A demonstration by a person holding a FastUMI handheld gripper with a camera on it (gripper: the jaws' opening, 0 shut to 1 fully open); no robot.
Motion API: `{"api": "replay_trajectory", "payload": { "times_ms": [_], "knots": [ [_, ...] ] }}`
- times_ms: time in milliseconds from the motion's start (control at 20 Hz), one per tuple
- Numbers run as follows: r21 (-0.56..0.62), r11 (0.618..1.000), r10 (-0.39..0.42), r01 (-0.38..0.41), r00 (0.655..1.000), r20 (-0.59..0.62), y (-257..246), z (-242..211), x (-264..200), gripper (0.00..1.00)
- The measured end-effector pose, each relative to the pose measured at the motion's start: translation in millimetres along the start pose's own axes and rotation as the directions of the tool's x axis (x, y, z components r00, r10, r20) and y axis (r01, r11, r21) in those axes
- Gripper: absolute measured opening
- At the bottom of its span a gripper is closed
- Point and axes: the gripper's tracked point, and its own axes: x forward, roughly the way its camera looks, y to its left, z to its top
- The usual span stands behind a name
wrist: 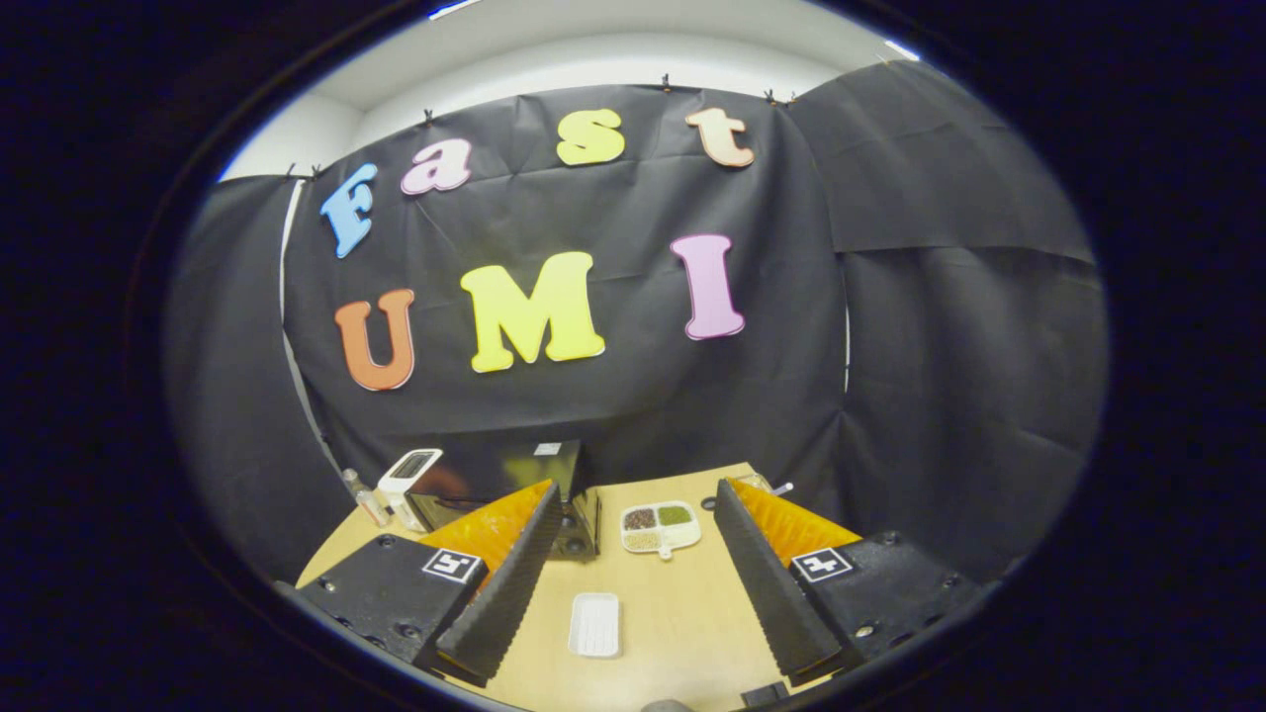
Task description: Open the toaster oven, put the food inside, and close the toaster oven door.
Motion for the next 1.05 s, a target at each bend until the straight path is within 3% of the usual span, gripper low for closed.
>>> {"api": "replay_trajectory", "payload": {
  "times_ms": [300, 550, 1050],
  "knots": [
    [-0.048, 0.997, 0.069, -0.066, 0.994, 0.081, 16, 21, -3, 0.99],
    [-0.032, 0.994, 0.110, -0.108, 0.992, 0.060, 31, 17, 2, 0.99],
    [-0.027, 0.995, 0.094, -0.092, 0.994, 0.054, 29, 13, 1, 0.99]
  ]
}}
